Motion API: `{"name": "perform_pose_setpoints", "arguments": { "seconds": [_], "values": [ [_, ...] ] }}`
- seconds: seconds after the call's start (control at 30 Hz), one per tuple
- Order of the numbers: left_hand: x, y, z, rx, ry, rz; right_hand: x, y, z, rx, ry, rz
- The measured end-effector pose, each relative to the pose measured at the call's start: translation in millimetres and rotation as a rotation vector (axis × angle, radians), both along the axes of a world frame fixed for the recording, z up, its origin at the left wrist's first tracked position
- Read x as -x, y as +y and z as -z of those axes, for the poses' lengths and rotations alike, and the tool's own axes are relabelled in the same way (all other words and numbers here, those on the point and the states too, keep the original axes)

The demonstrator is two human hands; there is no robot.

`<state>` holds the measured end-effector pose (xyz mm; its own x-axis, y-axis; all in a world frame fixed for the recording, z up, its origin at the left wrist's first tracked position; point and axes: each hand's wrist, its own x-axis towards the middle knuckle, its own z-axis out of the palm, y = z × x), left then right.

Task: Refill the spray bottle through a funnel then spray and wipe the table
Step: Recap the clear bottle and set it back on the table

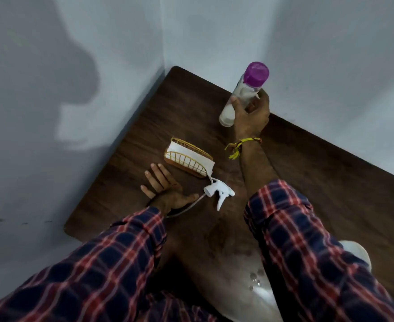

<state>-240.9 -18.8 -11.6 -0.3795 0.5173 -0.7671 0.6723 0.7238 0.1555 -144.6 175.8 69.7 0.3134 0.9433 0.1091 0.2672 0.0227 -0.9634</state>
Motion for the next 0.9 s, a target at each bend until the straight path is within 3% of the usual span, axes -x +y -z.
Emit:
{"name": "perform_pose_setpoints", "arguments": {
  "seconds": [0.2, 0.37, 0.9],
  "values": [
    [-4.9, -0.6, 9.0, -0.090, 0.000, -0.034, 22.2, 44.4, 12.9, 0.080, -0.088, -0.040],
    [-4.3, -0.1, 9.2, -0.074, -0.009, -0.035, 27.4, 51.2, 25.1, 0.026, -0.118, -0.039],
    [-0.5, 0.5, 4.4, -0.037, -0.045, -0.033, 15.7, 13.7, 18.0, 0.128, -0.217, -0.034]
  ]
}}
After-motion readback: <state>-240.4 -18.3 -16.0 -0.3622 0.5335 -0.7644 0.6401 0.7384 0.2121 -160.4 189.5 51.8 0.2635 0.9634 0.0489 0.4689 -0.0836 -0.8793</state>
